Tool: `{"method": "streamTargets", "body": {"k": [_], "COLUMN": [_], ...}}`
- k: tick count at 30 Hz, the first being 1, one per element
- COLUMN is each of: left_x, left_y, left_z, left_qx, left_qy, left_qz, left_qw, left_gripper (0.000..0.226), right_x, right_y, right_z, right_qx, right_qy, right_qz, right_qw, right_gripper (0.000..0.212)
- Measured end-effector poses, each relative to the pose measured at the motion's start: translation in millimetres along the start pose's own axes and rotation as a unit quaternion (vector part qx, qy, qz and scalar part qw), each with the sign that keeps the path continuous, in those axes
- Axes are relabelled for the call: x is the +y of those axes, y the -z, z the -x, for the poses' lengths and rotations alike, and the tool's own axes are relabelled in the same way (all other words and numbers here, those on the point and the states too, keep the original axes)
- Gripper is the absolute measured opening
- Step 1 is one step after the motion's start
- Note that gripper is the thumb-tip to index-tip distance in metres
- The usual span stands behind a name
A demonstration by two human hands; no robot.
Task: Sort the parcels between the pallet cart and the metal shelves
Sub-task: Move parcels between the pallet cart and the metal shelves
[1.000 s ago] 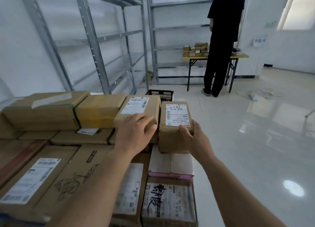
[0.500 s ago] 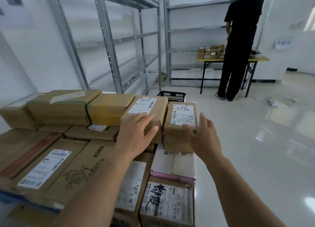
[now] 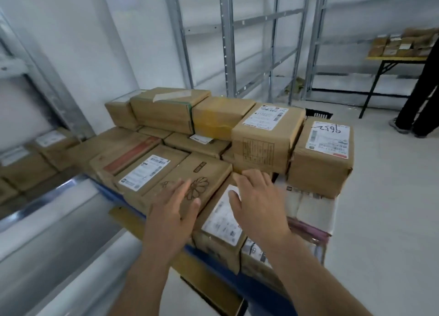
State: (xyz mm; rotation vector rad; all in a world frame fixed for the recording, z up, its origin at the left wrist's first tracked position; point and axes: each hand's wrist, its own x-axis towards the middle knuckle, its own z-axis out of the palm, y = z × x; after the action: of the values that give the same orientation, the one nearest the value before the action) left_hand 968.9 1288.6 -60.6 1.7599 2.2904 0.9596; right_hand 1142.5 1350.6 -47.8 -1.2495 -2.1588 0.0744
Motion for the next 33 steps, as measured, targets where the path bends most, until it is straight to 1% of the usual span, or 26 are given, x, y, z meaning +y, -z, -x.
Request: {"method": "streamTargets", "body": {"k": [2,5,8,10,13,16,20,24,25,28,30,33], "left_x": [-15,-36,-59,-77,-107,-143,-194,-243,-255,-291,-313,-344], "left_y": [9,20,32,44,65,94,137,181,192,223,242,267], "left_z": [14,27,37,42,51,67,93,122,129,155,172,201], "left_qx": [0.012,0.021,0.038,0.053,0.072,0.095,0.122,0.147,0.157,0.185,0.201,0.198], "left_qy": [0.014,0.037,0.048,0.067,0.088,0.125,0.156,0.187,0.192,0.212,0.227,0.262], "left_qz": [-0.031,-0.045,-0.073,-0.088,-0.099,-0.117,-0.116,-0.132,-0.131,-0.136,-0.140,-0.147], "left_qw": [0.999,0.998,0.995,0.992,0.989,0.981,0.973,0.962,0.960,0.950,0.942,0.933], "left_gripper": [0.054,0.051,0.053,0.055,0.056,0.060,0.058,0.058,0.057,0.054,0.055,0.057], "right_x": [-16,-39,-63,-84,-119,-168,-240,-312,-329,-379,-411,-455], "right_y": [-11,-24,-36,-45,-57,-70,-86,-112,-120,-136,-148,-171], "right_z": [1,3,4,4,4,8,12,21,24,38,47,60], "right_qx": [-0.035,-0.077,-0.114,-0.134,-0.146,-0.159,-0.165,-0.205,-0.210,-0.212,-0.197,-0.243], "right_qy": [0.012,0.042,0.071,0.090,0.115,0.149,0.175,0.216,0.223,0.240,0.259,0.295], "right_qz": [-0.005,-0.008,0.001,0.011,0.010,0.013,0.006,-0.021,-0.022,-0.035,-0.048,-0.051], "right_qw": [0.999,0.996,0.991,0.987,0.982,0.976,0.971,0.954,0.951,0.947,0.944,0.923], "right_gripper": [0.033,0.037,0.047,0.054,0.057,0.059,0.054,0.073,0.074,0.067,0.065,0.069]}}
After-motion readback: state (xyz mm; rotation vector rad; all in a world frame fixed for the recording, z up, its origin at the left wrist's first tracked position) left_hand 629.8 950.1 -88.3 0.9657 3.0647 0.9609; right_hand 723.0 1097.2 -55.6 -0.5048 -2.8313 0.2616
